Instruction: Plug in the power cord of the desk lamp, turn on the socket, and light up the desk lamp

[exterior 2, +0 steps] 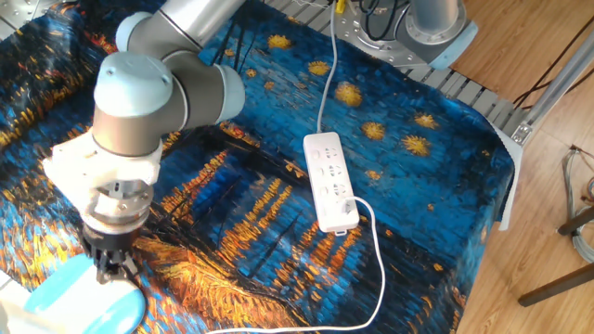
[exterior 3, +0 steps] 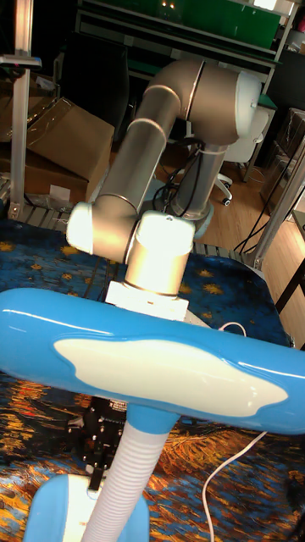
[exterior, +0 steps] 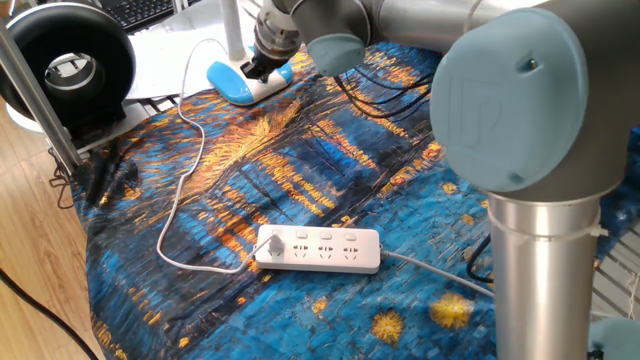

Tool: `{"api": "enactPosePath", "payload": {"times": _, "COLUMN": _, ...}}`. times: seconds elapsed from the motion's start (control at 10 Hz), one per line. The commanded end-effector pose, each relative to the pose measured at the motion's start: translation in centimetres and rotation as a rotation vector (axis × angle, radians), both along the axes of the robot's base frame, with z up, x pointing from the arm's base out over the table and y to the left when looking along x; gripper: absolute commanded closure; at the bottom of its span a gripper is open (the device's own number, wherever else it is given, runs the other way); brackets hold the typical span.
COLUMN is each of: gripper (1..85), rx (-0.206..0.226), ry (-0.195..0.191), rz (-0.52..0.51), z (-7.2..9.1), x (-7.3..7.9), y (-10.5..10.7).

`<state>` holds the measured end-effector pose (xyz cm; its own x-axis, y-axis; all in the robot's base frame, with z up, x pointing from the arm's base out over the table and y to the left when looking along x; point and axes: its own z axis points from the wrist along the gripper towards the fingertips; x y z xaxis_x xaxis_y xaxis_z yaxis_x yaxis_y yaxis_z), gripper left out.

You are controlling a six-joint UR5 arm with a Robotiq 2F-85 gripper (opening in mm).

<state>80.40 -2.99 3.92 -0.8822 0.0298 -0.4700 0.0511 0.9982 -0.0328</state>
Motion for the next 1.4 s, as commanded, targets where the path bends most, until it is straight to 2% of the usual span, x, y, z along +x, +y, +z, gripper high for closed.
{"api": "enactPosePath", "payload": {"times": 0.0, "gripper": 84.3, "rx": 0.002, "ry": 0.015, "rz": -0.010, "z": 2.3, "x": -0.6, "y": 0.2}}
{"api": "enactPosePath", "payload": {"times": 0.1, "gripper": 84.3, "rx": -0.010, "ry": 0.017, "rz": -0.004, "z": 3.0, "x": -0.5, "y": 0.2}}
{"api": "enactPosePath", "payload": {"times": 0.3, "gripper": 84.3, "rx": 0.011, "ry": 0.028, "rz": -0.010, "z": 4.3, "x": -0.8, "y": 1.2}}
{"api": "enactPosePath", "payload": {"times": 0.5, "gripper": 84.3, "rx": 0.027, "ry": 0.034, "rz": -0.014, "z": 4.6, "x": -1.1, "y": 1.8}}
{"api": "enactPosePath", "payload": {"times": 0.6, "gripper": 84.3, "rx": 0.032, "ry": 0.058, "rz": -0.017, "z": 4.5, "x": -1.8, "y": 2.1}}
{"api": "enactPosePath", "payload": {"times": 0.7, "gripper": 84.3, "rx": 0.016, "ry": 0.097, "rz": -0.003, "z": 4.3, "x": -2.9, "y": 1.9}}
{"api": "enactPosePath", "payload": {"times": 0.8, "gripper": 84.3, "rx": -0.007, "ry": 0.170, "rz": 0.022, "z": 4.1, "x": -5.1, "y": 1.5}}
{"api": "enactPosePath", "payload": {"times": 0.9, "gripper": 84.3, "rx": 0.023, "ry": 0.204, "rz": 0.012, "z": 4.7, "x": -6.9, "y": 2.0}}
{"api": "enactPosePath", "payload": {"times": 1.0, "gripper": 84.3, "rx": 0.042, "ry": 0.221, "rz": 0.009, "z": 5.3, "x": -8.1, "y": 2.3}}
{"api": "enactPosePath", "payload": {"times": 1.3, "gripper": 84.3, "rx": 0.046, "ry": 0.243, "rz": 0.022, "z": 6.7, "x": -11.1, "y": 2.3}}
